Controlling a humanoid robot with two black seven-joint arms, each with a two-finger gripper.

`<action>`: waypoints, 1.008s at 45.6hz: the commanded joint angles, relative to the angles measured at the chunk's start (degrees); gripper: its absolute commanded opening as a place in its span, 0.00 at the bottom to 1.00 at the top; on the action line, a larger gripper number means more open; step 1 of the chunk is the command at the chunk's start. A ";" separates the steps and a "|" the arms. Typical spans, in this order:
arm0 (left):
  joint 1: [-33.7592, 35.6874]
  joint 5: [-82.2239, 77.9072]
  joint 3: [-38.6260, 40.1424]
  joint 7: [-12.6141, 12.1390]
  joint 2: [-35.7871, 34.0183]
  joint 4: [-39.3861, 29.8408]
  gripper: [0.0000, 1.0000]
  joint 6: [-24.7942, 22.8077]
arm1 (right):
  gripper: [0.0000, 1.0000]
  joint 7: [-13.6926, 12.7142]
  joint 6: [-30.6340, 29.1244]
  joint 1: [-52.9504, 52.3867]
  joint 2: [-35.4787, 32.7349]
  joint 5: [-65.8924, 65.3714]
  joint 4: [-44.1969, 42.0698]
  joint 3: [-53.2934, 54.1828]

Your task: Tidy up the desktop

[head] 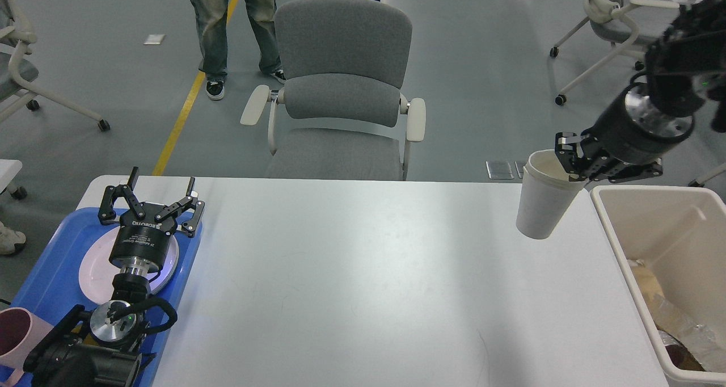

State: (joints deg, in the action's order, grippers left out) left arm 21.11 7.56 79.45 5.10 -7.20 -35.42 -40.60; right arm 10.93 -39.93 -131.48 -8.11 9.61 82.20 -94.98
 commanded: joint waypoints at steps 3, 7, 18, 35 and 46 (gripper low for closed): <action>-0.02 0.00 0.09 0.00 -0.01 0.00 0.96 0.08 | 0.00 2.26 1.96 -0.62 -1.29 -1.26 2.79 -4.51; -0.02 0.00 0.09 0.00 -0.01 0.09 0.96 0.08 | 0.00 1.73 6.00 -0.09 -4.98 -1.44 2.70 -5.73; -0.02 0.00 0.09 0.00 -0.01 0.00 0.96 0.09 | 0.00 -5.56 28.93 11.77 -21.49 -4.50 -2.13 -7.76; -0.02 0.00 0.09 0.00 -0.01 0.00 0.96 0.09 | 0.00 -8.99 31.23 52.96 -36.63 -10.14 -36.48 15.51; -0.02 0.00 0.00 0.00 -0.01 0.00 0.96 0.09 | 0.00 -10.75 32.46 85.93 -30.22 -10.22 -64.51 35.82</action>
State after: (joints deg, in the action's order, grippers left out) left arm 21.02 7.56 79.49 5.10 -7.21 -35.43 -40.51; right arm 1.46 -7.71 -59.82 -43.30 -0.44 31.23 -68.07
